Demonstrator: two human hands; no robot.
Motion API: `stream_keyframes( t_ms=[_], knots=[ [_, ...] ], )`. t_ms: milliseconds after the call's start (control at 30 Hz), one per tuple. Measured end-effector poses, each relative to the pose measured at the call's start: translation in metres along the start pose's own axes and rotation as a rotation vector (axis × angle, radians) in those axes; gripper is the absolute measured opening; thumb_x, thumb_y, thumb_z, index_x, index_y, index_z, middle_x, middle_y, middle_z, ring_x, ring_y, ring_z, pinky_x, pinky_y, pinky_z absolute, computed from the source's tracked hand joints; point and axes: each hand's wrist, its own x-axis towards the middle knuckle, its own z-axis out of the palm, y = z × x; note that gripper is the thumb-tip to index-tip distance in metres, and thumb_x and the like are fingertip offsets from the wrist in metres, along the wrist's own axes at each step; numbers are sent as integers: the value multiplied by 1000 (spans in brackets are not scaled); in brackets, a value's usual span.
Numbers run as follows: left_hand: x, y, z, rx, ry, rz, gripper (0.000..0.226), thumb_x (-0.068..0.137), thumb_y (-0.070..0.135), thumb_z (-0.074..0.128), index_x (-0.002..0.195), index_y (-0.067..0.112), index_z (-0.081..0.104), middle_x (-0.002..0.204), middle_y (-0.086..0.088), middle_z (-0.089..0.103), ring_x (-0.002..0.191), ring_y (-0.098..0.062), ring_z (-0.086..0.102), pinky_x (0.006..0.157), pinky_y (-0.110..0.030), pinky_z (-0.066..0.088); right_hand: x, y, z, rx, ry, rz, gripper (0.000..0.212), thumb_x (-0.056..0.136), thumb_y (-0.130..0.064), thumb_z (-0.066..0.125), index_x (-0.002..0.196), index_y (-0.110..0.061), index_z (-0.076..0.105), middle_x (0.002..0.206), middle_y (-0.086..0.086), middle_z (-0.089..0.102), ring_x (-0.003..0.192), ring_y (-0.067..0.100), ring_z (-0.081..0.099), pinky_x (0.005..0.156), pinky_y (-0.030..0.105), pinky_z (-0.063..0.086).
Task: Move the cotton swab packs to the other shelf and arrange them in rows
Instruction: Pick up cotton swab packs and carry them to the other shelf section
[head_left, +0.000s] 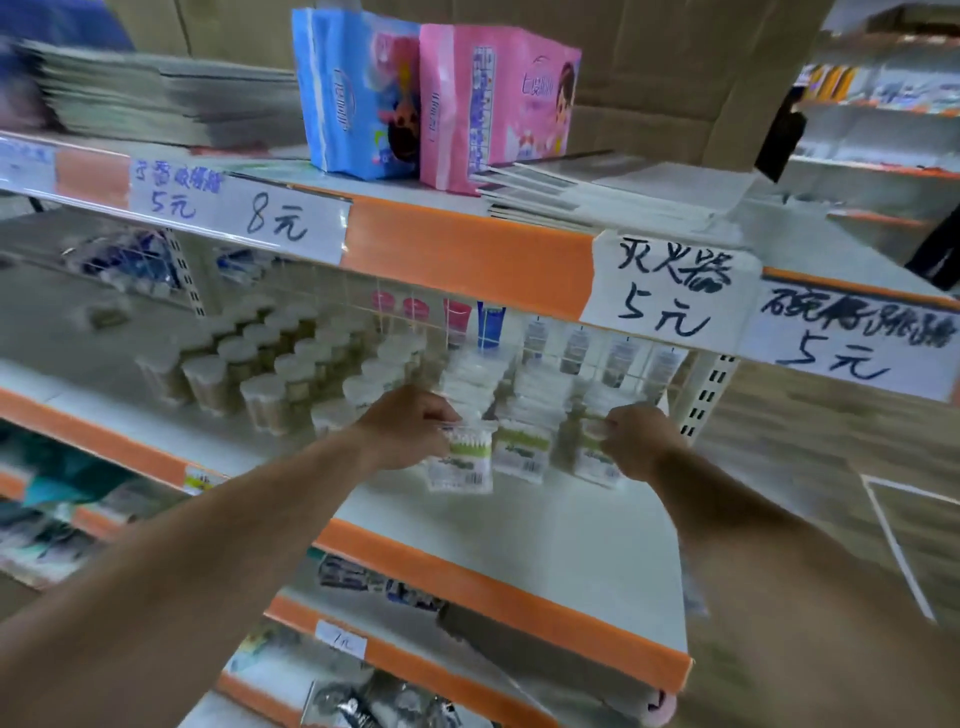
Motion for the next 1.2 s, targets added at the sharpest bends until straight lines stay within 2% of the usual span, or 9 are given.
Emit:
stream_keyframes(
  t_ms=[133, 467, 600, 700, 767, 867, 967, 1100, 1200],
  knots=[
    [-2, 7, 10, -13, 3, -13, 37, 79, 8, 70, 114, 22, 72, 108, 7, 65, 91, -8, 59, 66, -14, 41, 8, 1, 7, 90, 88, 15, 16, 85, -8, 50, 99, -14, 56, 100, 9, 57, 88, 28, 59, 71, 36, 55],
    [5, 19, 20, 17, -42, 36, 38, 78, 10, 73, 115, 21, 73, 120, 1, 68, 95, -11, 62, 81, -26, 49, 8, -1, 13, 29, 194, 21, 21, 87, -14, 59, 108, -15, 57, 104, 7, 55, 96, 27, 57, 79, 42, 55],
    [12, 34, 24, 35, -61, 124, 40, 83, 8, 72, 122, 13, 69, 124, 0, 64, 91, -9, 56, 65, -10, 40, -4, 2, 6, 107, 217, 82, 25, 87, -13, 59, 112, -16, 57, 111, 7, 58, 100, 25, 56, 80, 39, 55],
    [19, 52, 36, 57, -55, 173, 43, 81, 9, 74, 123, 13, 68, 124, -2, 66, 94, -7, 55, 78, -15, 40, -20, 7, -5, 177, 218, 137, 32, 91, -25, 60, 122, -19, 58, 123, 6, 59, 108, 26, 59, 84, 35, 52],
    [26, 64, 49, 53, -60, 190, 42, 79, 9, 76, 121, 14, 70, 120, -3, 69, 92, -8, 58, 80, -19, 41, -32, 8, -12, 233, 220, 144, 37, 92, -30, 61, 127, -21, 58, 128, 5, 60, 112, 25, 59, 85, 32, 49],
    [34, 83, 72, 73, -60, 239, 26, 79, 11, 76, 104, 17, 76, 100, 3, 73, 82, -9, 61, 66, -16, 40, -50, 9, -20, 303, 201, 140, 40, 92, -34, 61, 131, -26, 57, 130, 2, 61, 114, 22, 59, 88, 31, 49],
    [40, 102, 92, 139, -66, 274, 13, 83, 12, 72, 84, 26, 74, 78, 10, 65, 78, -12, 56, 58, -16, 36, -70, 15, -29, 321, 178, 141, 38, 93, -30, 58, 130, -27, 57, 132, 3, 59, 114, 23, 58, 89, 29, 49],
    [54, 114, 113, 271, -40, 326, 20, 84, 14, 70, 100, 24, 77, 101, 1, 72, 83, -14, 54, 76, -23, 42, -95, 34, -35, 339, 177, 167, 35, 90, -16, 55, 123, -23, 62, 122, 6, 64, 106, 26, 62, 82, 27, 51],
    [63, 117, 123, 341, -28, 347, 19, 85, 12, 66, 97, 23, 75, 100, -1, 69, 84, -19, 55, 72, -25, 40, -113, 53, -34, 362, 174, 217, 37, 85, -11, 53, 120, -21, 62, 117, 6, 66, 103, 28, 62, 82, 30, 52]
  ],
)
